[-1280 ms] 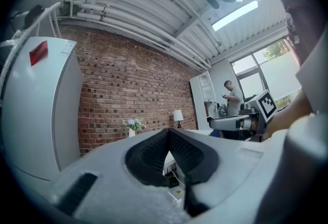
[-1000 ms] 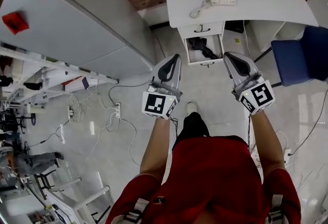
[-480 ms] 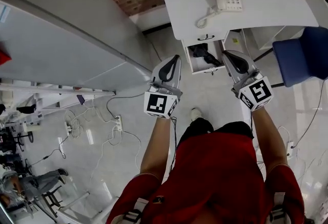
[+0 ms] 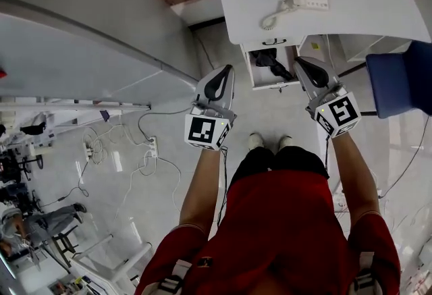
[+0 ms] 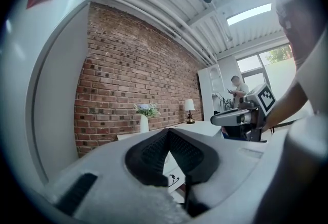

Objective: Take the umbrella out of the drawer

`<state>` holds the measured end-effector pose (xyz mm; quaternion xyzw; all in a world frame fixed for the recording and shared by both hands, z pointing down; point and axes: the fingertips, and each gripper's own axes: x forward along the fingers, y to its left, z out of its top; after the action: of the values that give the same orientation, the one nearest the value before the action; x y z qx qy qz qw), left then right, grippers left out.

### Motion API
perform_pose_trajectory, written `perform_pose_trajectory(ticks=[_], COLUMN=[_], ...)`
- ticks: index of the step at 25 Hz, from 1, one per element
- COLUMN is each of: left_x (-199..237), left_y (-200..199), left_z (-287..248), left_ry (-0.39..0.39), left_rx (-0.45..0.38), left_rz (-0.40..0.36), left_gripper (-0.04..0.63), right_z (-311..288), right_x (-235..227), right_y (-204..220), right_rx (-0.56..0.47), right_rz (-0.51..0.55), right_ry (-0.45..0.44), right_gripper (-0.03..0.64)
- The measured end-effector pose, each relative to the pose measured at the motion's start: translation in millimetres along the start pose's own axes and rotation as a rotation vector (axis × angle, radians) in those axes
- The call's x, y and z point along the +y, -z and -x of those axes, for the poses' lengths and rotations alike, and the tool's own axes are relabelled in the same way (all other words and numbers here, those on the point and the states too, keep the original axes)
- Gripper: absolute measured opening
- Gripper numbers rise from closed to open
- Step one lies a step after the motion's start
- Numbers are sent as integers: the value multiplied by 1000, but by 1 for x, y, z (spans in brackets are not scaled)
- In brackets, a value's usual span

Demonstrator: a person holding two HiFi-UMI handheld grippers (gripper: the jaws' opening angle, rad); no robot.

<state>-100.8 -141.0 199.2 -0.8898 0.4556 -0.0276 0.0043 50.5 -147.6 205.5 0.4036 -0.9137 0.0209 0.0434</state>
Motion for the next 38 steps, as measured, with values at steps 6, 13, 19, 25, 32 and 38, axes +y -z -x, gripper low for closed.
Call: perform_pose_trajectory(ticks=[6, 13, 19, 25, 32, 38], left_x=[-12, -15, -4, 7, 18, 30], left_y=[10, 35, 68, 118, 172, 218], left_z=[-6, -17, -21, -28, -41, -58], left_ry=[-64, -88, -77, -62, -36, -6], left_rx=[2, 17, 15, 22, 44, 76], left_rz=[3, 9, 8, 20, 25, 0], left_gripper=[5, 5, 5, 5, 5, 5], right_z=[8, 9, -8, -23, -46, -74], right_x=[-10, -22, -23, -29, -34, -40], right_y=[14, 48, 88, 142, 198, 246], right_rx=[-7, 26, 53, 94, 137, 192], right_rz=[5, 9, 27, 46, 57, 86], right_ry=[-64, -76, -69, -54, -55, -81], right_gripper=[12, 12, 12, 12, 12, 12])
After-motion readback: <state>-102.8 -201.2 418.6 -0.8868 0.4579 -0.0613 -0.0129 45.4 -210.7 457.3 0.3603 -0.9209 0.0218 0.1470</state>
